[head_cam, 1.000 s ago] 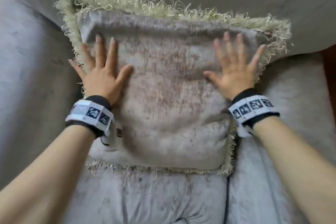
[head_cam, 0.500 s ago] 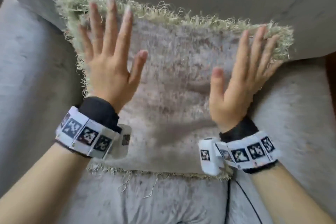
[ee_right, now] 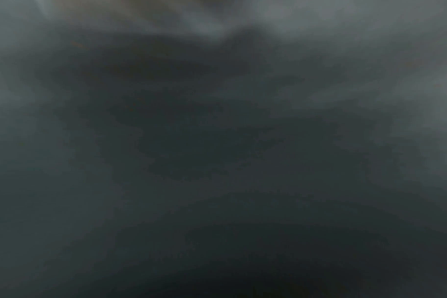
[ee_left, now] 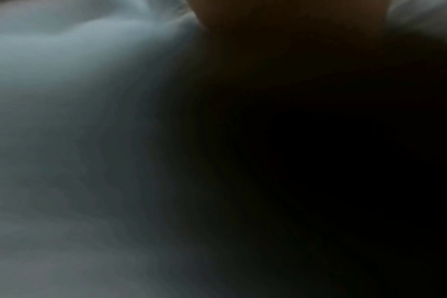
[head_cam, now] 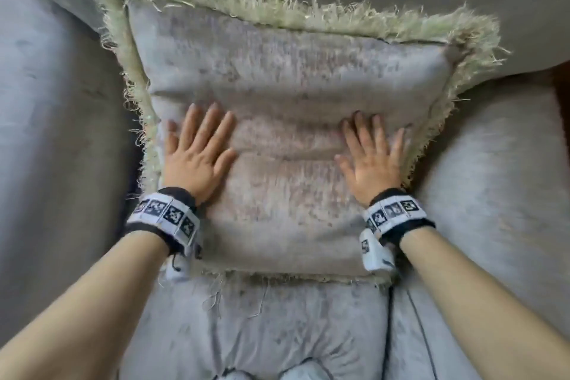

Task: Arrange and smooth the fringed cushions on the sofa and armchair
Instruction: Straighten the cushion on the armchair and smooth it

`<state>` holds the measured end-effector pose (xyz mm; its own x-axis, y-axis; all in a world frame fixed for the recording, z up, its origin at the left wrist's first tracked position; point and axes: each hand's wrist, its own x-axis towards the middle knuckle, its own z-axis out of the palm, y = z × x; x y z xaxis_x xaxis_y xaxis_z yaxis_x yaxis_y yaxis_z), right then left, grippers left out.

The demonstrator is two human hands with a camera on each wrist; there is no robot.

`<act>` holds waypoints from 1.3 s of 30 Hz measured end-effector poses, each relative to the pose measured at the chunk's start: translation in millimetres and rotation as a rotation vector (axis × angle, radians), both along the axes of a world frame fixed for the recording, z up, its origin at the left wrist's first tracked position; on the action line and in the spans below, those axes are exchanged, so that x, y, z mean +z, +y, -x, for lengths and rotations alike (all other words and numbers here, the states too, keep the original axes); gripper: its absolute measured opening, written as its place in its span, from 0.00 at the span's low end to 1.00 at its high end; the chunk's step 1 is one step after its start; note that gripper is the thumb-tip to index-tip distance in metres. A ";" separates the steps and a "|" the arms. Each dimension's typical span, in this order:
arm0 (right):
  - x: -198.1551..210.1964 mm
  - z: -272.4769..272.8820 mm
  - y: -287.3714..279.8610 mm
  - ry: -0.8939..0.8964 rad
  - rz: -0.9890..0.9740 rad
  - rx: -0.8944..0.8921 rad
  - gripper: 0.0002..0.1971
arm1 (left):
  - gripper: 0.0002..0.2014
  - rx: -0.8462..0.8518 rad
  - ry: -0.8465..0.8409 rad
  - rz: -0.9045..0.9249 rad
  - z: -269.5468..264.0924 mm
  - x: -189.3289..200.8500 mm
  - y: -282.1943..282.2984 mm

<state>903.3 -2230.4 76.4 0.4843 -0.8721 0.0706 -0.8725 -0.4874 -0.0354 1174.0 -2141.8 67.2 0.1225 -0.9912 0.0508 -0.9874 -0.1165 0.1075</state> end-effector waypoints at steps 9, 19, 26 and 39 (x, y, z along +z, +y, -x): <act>-19.7 -8.2 53.8 -0.092 0.084 0.140 0.32 | 0.29 -0.262 -0.048 0.150 22.1 -20.1 33.2; 10.9 -17.0 40.8 -0.250 0.127 -0.030 0.40 | 0.30 -0.175 0.014 0.288 47.4 0.8 12.3; -9.1 74.6 22.9 -0.427 -0.091 -0.614 0.37 | 0.38 0.434 0.449 0.122 -28.2 -18.9 49.0; 64.1 13.9 -44.2 -1.360 -0.207 -0.978 0.34 | 0.23 0.847 0.967 0.521 -47.5 79.9 -48.2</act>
